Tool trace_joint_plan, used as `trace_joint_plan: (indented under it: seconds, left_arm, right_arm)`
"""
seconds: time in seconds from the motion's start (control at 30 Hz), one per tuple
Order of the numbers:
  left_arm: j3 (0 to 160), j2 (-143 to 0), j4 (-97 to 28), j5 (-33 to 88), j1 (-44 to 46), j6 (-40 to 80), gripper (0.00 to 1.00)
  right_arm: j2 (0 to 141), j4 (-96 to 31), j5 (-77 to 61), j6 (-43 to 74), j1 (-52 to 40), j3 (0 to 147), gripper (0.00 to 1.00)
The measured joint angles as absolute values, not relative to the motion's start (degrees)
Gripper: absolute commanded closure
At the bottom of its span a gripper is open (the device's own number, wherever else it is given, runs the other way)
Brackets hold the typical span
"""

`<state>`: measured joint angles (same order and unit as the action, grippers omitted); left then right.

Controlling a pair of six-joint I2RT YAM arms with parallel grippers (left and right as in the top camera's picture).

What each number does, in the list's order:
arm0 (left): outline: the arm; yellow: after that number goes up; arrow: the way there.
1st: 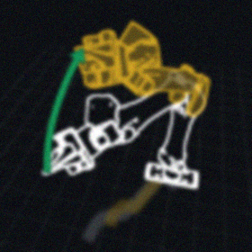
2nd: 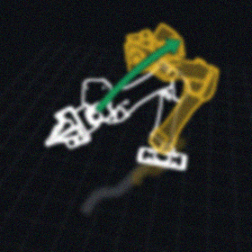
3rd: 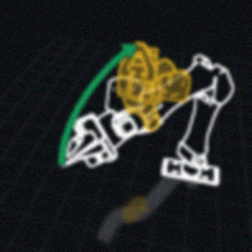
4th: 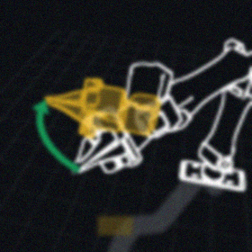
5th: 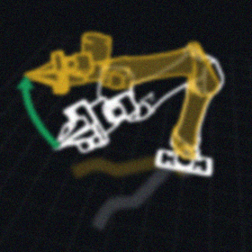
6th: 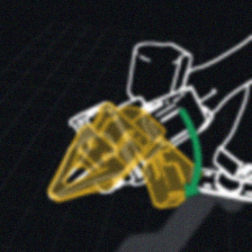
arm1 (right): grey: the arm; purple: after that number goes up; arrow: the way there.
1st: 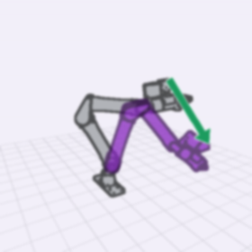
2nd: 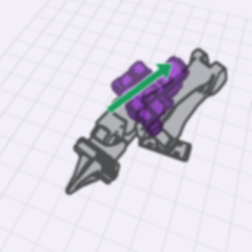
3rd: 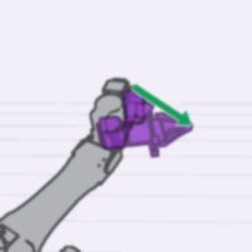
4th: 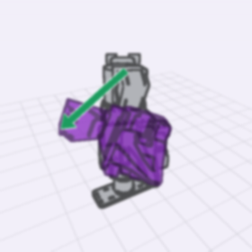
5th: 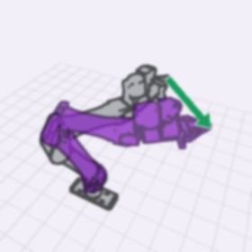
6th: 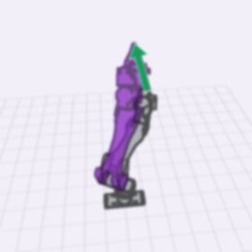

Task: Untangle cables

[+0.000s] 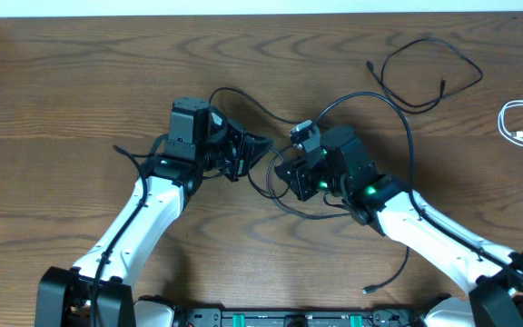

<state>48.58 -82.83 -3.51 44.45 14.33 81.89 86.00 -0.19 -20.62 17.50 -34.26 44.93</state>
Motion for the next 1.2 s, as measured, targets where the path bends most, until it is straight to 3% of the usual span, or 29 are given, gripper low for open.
trace_joint_plan:
  seconds: [0.07,0.1,0.2,0.33,0.5,0.57,0.67,0.77,0.93,1.07,1.2]
  left_arm:
    - [48.58,-82.83,-3.40,44.71,14.22,78.04,0.23]
    - [48.58,-82.83,-3.44,44.75,14.15,76.62,0.16]
    - [48.58,-82.83,-4.80,44.86,13.32,66.46,0.09]
    - [48.56,-82.83,-10.48,43.94,12.23,55.24,0.08]
    - [48.53,-82.83,-16.93,37.98,12.10,49.45,0.08]
    - [48.53,-82.83,-17.65,36.05,12.08,48.66,0.08]
    - [48.53,-82.83,-17.78,34.41,12.10,47.77,0.08]
    - [48.53,-82.83,-17.80,33.32,12.10,47.57,0.08]
    - [48.53,-82.83,-17.80,31.94,12.10,47.51,0.08]
    - [48.53,-82.83,-18.06,30.50,12.10,47.51,0.08]
    - [48.53,-82.83,-22.37,27.24,11.73,47.27,0.08]
  right_arm:
    - [86.54,-0.30,-16.80,17.58,-33.69,44.93,0.99]
    - [86.54,-0.58,-15.53,17.58,-33.19,44.93,0.99]
    - [86.48,-3.95,-13.06,17.93,-30.57,45.04,0.99]
    - [86.19,-16.32,-14.74,20.36,-27.09,44.97,0.99]
    - [86.17,-26.39,-16.93,21.65,-27.27,44.93,0.99]
    - [86.17,-27.59,-16.99,21.63,-27.68,44.93,0.84]
    - [86.17,-26.15,-16.01,21.65,-29.08,44.93,0.49]
    - [86.17,-24.12,-12.10,23.35,-30.59,44.93,0.31]
    - [87.18,-22.02,-7.05,30.83,-32.82,44.93,0.12]
    - [89.67,-19.38,-2.04,35.48,-36.07,44.99,0.11]
    - [93.62,-19.40,3.62,39.97,-38.96,46.11,0.22]
